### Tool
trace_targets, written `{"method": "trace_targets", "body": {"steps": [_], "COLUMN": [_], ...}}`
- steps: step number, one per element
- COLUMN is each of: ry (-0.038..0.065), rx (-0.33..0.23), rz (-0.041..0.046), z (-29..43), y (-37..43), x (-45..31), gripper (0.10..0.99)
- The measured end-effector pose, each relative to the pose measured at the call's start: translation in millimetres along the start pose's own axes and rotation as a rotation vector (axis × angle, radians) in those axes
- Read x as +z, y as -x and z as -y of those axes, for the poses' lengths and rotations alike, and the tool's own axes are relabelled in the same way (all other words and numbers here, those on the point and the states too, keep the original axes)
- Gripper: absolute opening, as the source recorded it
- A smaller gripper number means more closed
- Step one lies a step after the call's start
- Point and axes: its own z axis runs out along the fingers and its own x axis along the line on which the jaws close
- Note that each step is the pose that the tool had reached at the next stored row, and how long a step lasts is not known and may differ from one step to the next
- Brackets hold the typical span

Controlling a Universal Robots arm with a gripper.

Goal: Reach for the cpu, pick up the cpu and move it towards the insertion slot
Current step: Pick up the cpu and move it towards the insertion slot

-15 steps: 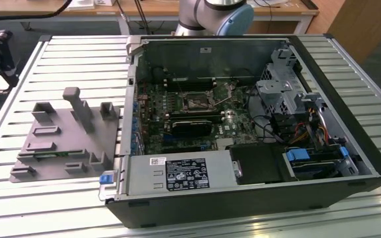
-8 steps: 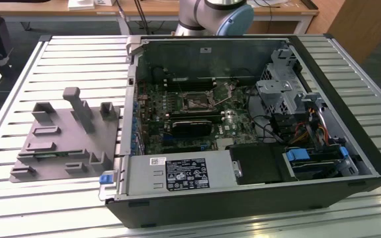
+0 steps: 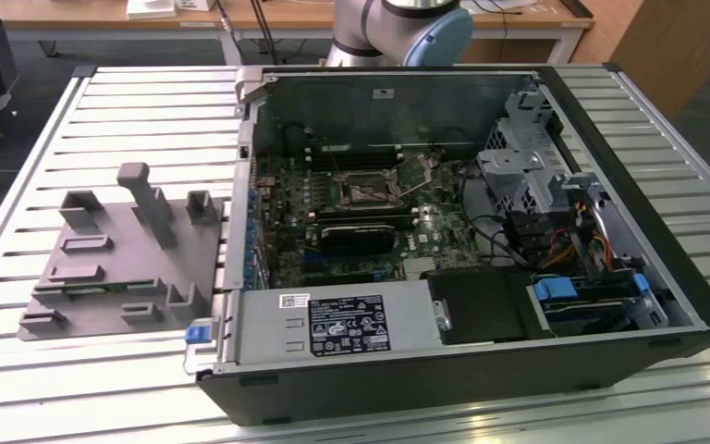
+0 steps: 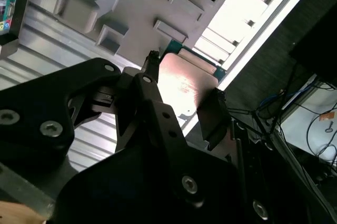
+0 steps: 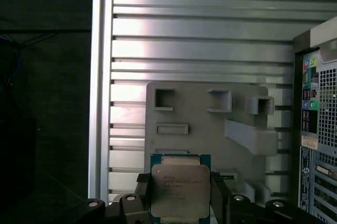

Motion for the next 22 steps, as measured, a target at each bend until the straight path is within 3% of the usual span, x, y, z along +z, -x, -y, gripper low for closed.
{"method": "trace_targets", "body": {"steps": [10,20,22], "ry": [0.0,0.001,0.001], "rx": [0.001,0.001,0.001], "rz": [-0.0003,-0.0004,-0.0003], "z": [0.6,0.8,0.9], "y": [21.2,49.4,58.5], "x": [0.1,0.3,0.4], "gripper": [0.541,0.541,0.541]}}
